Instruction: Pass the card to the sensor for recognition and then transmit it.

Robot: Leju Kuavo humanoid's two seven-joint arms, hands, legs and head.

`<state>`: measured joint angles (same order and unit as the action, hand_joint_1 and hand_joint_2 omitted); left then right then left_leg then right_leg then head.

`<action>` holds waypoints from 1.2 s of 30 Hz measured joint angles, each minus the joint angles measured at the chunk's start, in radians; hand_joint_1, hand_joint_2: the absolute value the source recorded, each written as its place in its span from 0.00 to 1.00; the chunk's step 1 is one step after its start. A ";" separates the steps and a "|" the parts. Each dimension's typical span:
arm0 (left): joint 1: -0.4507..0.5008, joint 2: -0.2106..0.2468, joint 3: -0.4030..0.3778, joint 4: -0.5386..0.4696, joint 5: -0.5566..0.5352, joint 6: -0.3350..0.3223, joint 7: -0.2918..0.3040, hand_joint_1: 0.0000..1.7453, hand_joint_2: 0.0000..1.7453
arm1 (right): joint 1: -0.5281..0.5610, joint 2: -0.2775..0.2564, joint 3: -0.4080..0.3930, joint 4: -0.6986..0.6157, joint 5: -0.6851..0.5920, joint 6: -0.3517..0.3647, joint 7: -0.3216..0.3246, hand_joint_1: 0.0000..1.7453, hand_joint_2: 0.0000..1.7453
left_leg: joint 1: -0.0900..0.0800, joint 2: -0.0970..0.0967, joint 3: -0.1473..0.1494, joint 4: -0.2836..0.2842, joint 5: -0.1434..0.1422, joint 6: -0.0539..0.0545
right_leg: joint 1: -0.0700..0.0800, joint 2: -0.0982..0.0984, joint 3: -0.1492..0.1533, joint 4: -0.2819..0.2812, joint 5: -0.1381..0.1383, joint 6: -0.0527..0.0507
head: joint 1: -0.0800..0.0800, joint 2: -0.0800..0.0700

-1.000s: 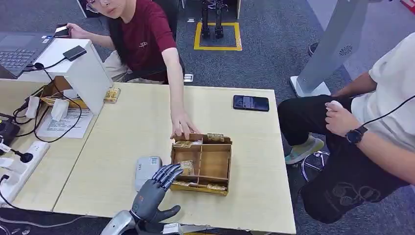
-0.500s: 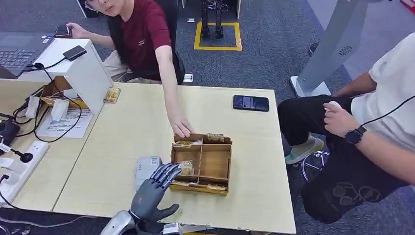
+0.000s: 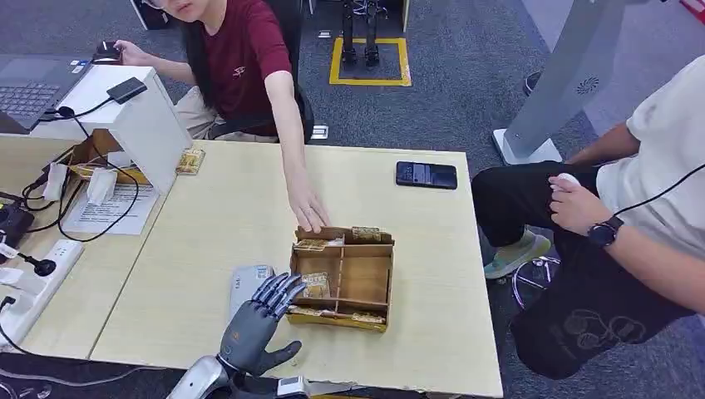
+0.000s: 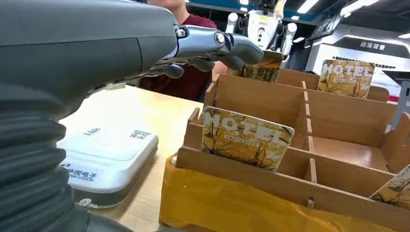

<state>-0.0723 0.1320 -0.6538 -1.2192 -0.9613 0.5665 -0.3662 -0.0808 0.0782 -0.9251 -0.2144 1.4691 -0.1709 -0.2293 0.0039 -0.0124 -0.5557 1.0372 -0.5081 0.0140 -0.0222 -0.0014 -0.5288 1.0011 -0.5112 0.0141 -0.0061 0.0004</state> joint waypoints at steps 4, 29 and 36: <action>0.000 0.000 0.000 0.003 -0.011 0.008 0.006 0.00 1.00 | 0.000 0.000 0.004 0.000 0.000 0.000 0.000 0.00 1.00 | 0.000 0.000 0.000 0.000 0.000 0.000 | 0.000 0.000 0.000 0.000 0.000 0.000 | 0.000 0.000; -0.013 0.004 0.023 0.006 0.026 -0.003 0.009 1.00 1.00 | 0.000 0.000 0.009 0.000 -0.008 -0.001 -0.001 0.00 1.00 | 0.000 0.000 0.000 0.000 0.000 0.000 | 0.000 0.000 0.000 0.000 0.000 0.000 | 0.000 0.000; -0.011 0.009 0.025 0.006 0.030 -0.021 -0.005 1.00 1.00 | 0.000 0.000 0.009 0.000 -0.011 0.000 -0.001 0.00 1.00 | 0.000 0.000 0.000 0.000 0.000 0.000 | 0.000 0.000 0.000 0.000 0.000 0.000 | 0.000 0.000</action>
<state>-0.0837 0.1408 -0.6287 -1.2131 -0.9312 0.5455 -0.3716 -0.0808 0.0782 -0.9159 -0.2144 1.4580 -0.1709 -0.2300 0.0040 -0.0128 -0.5556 1.0371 -0.5081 0.0140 -0.0222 -0.0016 -0.5284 1.0012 -0.5113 0.0141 -0.0061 0.0000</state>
